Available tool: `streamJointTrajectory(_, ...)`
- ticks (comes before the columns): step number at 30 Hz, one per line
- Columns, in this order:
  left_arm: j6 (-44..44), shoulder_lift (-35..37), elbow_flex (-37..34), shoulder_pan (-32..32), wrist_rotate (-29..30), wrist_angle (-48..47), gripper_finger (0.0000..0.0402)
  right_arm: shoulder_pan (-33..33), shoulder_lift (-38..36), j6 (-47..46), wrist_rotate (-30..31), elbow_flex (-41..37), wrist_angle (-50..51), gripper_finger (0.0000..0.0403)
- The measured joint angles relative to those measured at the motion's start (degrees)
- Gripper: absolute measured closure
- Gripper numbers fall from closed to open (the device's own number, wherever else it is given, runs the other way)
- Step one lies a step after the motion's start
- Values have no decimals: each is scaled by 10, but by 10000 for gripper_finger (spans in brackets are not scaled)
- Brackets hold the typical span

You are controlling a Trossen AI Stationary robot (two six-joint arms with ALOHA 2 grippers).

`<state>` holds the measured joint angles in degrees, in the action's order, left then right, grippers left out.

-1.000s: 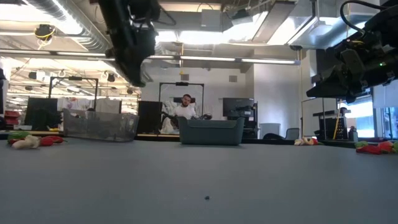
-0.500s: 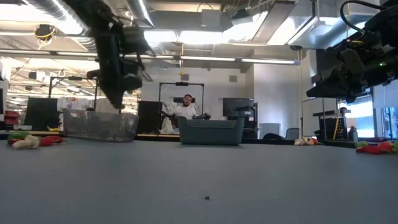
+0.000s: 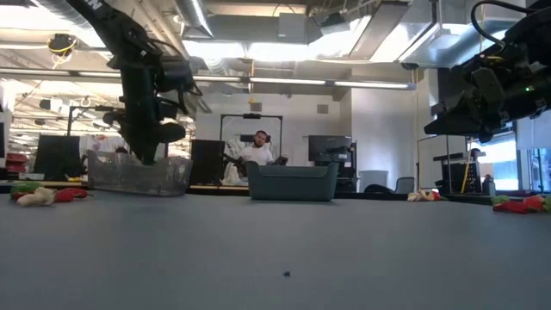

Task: Sort produce into baskets
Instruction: Put the green chili pepper into the black bin

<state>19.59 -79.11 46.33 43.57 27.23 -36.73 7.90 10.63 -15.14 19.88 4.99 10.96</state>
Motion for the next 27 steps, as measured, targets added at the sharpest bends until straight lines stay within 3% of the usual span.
streamJointTrajectory(6,-6,0,4,0,-32,-6,240,0,0,0,0,0,0,377)
streamJointTrajectory(10,-5,0,23,-9,-32,-33,219,0,0,0,0,0,0,377)
streamJointTrajectory(18,16,28,72,-75,-63,-124,219,0,0,0,0,0,-3,377)
streamJointTrajectory(27,75,72,75,-194,-119,-171,224,0,0,0,0,0,-4,377)
